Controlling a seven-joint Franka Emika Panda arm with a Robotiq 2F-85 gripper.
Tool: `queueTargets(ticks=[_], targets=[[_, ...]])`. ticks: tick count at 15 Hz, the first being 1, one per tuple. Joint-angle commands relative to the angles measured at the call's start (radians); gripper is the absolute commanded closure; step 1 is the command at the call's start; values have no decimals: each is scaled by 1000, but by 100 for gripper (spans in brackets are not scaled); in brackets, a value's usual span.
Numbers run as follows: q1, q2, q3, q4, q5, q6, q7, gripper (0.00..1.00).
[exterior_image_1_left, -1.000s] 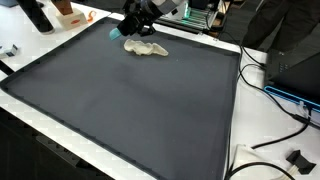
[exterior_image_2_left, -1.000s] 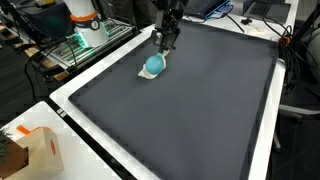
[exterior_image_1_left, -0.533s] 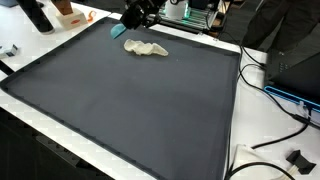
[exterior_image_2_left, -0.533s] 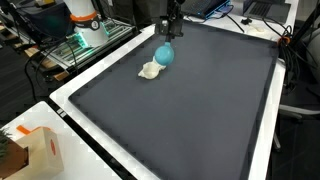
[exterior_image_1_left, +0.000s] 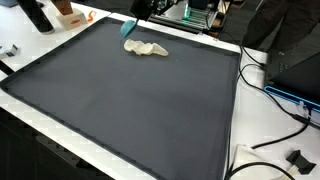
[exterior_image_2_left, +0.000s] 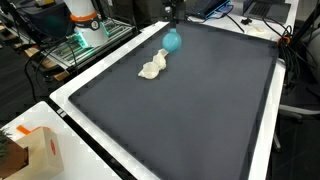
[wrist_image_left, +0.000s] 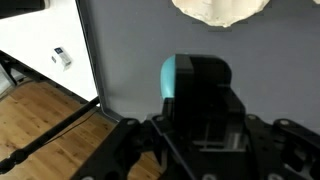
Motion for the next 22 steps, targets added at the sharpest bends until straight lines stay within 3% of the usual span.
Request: queueTargets(ticks=[1,5,9,17,22], targets=[[-8,-120,-16,-93,127,117,-122,75],[-16,-191,-46,-147,349,249,-301,75],[-16,-212,-90,-168,645,309,-524,75],[16,-177,-232,-143,1165,244,-930,75],[23,-153,-337,-119,1475,107,-1191,75]])
